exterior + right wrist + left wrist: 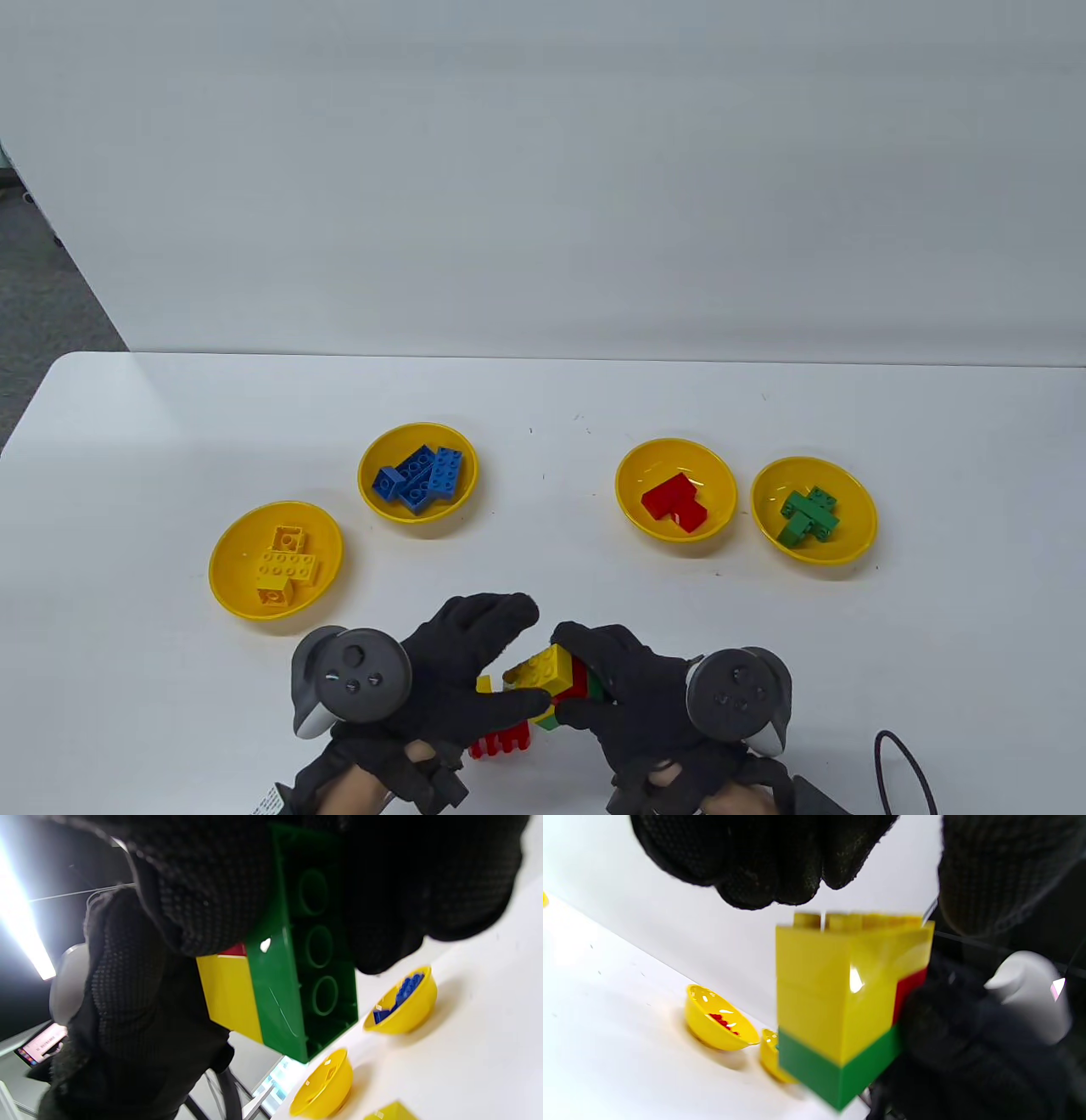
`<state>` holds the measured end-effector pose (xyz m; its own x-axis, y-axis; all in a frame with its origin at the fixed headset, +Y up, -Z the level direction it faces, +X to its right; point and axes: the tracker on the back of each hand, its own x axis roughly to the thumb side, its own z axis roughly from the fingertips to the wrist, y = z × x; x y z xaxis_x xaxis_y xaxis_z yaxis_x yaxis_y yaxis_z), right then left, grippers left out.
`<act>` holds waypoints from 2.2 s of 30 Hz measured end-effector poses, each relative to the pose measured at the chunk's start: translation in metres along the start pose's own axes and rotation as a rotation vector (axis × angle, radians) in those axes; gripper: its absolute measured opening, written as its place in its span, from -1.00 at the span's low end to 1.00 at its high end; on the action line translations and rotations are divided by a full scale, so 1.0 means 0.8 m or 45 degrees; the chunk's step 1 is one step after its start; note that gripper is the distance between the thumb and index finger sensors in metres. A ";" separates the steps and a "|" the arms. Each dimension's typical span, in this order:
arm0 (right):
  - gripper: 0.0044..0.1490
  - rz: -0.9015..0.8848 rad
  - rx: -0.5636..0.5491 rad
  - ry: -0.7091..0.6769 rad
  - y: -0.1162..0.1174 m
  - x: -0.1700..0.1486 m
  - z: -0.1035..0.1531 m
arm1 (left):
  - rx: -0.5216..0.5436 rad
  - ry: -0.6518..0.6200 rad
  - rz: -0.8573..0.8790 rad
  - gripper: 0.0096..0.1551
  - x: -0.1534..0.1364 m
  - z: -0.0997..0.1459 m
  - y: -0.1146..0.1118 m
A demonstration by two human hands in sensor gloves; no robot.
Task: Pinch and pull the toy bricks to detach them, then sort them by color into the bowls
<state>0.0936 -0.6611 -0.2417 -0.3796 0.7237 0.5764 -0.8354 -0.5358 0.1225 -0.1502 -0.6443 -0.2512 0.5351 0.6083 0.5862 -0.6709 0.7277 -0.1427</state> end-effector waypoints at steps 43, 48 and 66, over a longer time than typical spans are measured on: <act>-0.20 -0.210 -0.161 0.130 -0.027 -0.022 0.011 | 0.185 -0.007 0.182 -0.20 -0.020 0.004 0.033; -0.20 -0.212 -0.235 0.142 -0.052 -0.033 0.012 | 0.332 0.194 -0.100 -0.20 -0.042 0.002 0.109; -0.20 -0.156 -0.294 0.212 -0.074 -0.066 0.011 | 0.133 1.277 -0.763 -0.16 -0.259 0.012 0.153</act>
<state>0.1663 -0.6713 -0.2722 -0.3141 0.8483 0.4263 -0.9401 -0.3406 -0.0149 -0.3483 -0.6843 -0.3828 0.9137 0.1882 -0.3602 -0.1878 0.9815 0.0365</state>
